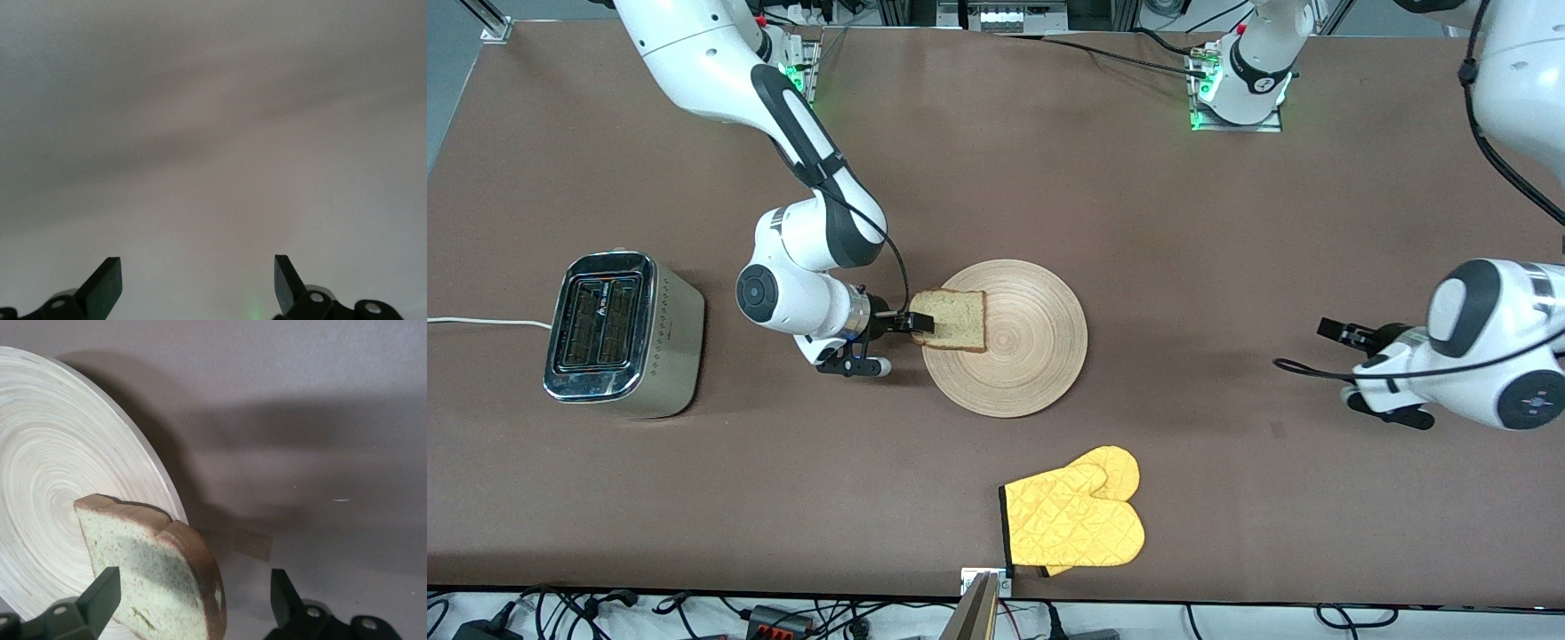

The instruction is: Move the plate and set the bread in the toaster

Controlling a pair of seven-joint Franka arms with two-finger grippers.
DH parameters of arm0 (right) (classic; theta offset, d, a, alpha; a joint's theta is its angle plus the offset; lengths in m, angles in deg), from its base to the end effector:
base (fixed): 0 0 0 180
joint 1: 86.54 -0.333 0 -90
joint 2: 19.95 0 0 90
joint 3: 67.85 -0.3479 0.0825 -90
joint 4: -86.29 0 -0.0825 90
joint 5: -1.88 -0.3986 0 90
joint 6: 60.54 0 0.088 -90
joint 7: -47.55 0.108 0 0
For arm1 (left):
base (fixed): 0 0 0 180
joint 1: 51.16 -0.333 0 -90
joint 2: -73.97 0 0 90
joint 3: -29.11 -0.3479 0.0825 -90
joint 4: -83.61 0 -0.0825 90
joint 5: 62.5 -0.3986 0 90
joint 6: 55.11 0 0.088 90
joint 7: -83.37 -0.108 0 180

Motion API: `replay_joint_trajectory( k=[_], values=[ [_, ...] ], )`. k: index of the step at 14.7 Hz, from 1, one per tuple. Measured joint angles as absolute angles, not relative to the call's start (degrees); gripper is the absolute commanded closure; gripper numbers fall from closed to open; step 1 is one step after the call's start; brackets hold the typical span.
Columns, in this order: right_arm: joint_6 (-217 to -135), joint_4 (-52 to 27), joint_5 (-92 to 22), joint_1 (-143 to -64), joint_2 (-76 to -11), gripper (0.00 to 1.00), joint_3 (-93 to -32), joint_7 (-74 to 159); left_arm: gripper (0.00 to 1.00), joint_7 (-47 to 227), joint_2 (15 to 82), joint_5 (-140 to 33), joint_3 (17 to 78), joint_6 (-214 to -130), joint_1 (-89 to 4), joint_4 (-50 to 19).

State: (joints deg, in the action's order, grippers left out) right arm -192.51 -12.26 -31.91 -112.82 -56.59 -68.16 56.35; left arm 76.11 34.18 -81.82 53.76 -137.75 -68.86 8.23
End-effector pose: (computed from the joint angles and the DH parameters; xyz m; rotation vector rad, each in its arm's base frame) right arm 0.6187 0.3226 0.2281 -2.7361 0.1418 0.2532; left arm 0.7016 0.0220 0.3417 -2.9664 0.4072 0.7740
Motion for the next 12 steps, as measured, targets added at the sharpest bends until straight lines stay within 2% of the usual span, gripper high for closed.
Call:
replay_joint_trajectory(
  k=[1, 5, 9, 12],
  values=[
    [-192.5, -12.3, -32.2, -112.8, -56.8, 0.07, -68.2, 56.4, 0.00, 78.1, 35.3, -83.1, 53.8, -136.4, -67.0, 8.3],
    [-192.4, -12.2, -32.7, -113.3, -56.9, 0.28, -68.2, 56.4, 0.00, 84.4, 39.4, -84.2, 53.8, -132.0, -60.8, 9.4],
    [-191.7, -12.2, -32.8, -113.5, -57.0, 0.80, -68.2, 56.5, 0.00, 88.7, 40.4, -84.0, 53.6, -125.9, -57.0, 12.8],
    [-189.9, -12.0, -32.9, -113.5, -57.0, 0.94, -68.1, 56.5, 0.00, 88.7, 42.2, -79.9, 50.9, -124.8, -56.9, 14.7]
  ],
)
